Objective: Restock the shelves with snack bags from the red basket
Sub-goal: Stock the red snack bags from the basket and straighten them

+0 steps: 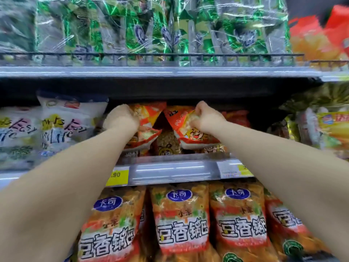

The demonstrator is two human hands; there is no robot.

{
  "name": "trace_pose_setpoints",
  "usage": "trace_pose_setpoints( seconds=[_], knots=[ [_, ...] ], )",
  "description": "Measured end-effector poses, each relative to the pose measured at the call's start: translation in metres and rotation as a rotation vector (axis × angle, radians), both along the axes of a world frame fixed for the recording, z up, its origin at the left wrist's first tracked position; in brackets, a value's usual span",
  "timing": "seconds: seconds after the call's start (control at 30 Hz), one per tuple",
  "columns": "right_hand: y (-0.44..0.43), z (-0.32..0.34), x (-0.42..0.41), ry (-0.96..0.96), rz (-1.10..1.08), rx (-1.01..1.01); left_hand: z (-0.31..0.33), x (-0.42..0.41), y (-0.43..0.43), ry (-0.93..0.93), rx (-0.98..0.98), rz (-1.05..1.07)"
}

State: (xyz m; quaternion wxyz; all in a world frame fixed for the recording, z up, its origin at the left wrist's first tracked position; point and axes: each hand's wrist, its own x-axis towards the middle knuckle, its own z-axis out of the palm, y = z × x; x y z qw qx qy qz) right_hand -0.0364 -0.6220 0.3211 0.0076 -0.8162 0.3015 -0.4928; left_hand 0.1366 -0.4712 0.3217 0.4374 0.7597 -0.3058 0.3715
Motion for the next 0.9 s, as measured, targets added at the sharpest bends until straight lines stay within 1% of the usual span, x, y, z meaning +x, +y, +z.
trace_pose_setpoints(
  seconds=[0.1, 0.2, 0.27, 0.33, 0.4, 0.43, 0.47, 0.57, 0.63, 0.67, 0.7, 0.77, 0.8, 0.83, 0.87, 0.9],
  knots=[
    [0.002, 0.006, 0.027, 0.117, -0.038, -0.072, -0.002, 0.021, -0.009, -0.021, -0.01, 0.01],
    [-0.008, 0.011, 0.06, 0.172, -0.06, -0.172, -0.006, 0.036, -0.018, -0.033, -0.023, -0.041],
    [-0.017, 0.011, 0.08, 0.26, -0.121, -0.228, -0.007, 0.045, -0.02, -0.028, -0.037, -0.065],
    [-0.022, 0.009, 0.096, 0.48, -0.177, -0.185, -0.007, 0.052, -0.02, -0.027, -0.049, -0.068],
    [-0.021, 0.006, 0.102, 0.75, -0.184, -0.074, -0.007, 0.056, -0.02, -0.015, -0.048, -0.083],
    [-0.02, 0.005, 0.1, 0.828, -0.16, -0.005, -0.007, 0.055, -0.02, -0.011, -0.043, -0.097],
    [-0.02, 0.004, 0.097, 0.852, -0.119, 0.05, -0.007, 0.053, -0.021, -0.009, -0.036, -0.108],
    [-0.014, 0.0, 0.083, 0.797, -0.02, 0.101, -0.008, 0.046, -0.019, 0.005, -0.022, -0.12],
    [-0.009, -0.002, 0.077, 0.787, -0.053, 0.057, -0.009, 0.044, -0.017, 0.016, -0.018, -0.127],
    [-0.007, -0.002, 0.075, 0.751, -0.068, 0.013, -0.01, 0.044, -0.016, 0.022, -0.019, -0.128],
    [-0.004, -0.001, 0.073, 0.652, -0.059, -0.027, -0.011, 0.044, -0.016, 0.027, -0.019, -0.129],
    [0.001, 0.003, 0.067, 0.311, 0.043, -0.02, -0.012, 0.043, -0.017, 0.024, -0.026, -0.141],
    [0.003, 0.006, 0.063, 0.146, 0.156, 0.071, -0.012, 0.042, -0.018, 0.023, -0.034, -0.154],
    [0.009, 0.009, 0.06, 0.032, 0.3, 0.222, -0.011, 0.04, -0.018, 0.025, -0.04, -0.174],
    [0.016, 0.009, 0.057, -0.023, 0.433, 0.377, -0.011, 0.038, -0.019, 0.032, -0.038, -0.197],
    [0.022, 0.008, 0.054, -0.035, 0.523, 0.474, -0.009, 0.035, -0.019, 0.041, -0.028, -0.223]
  ],
)
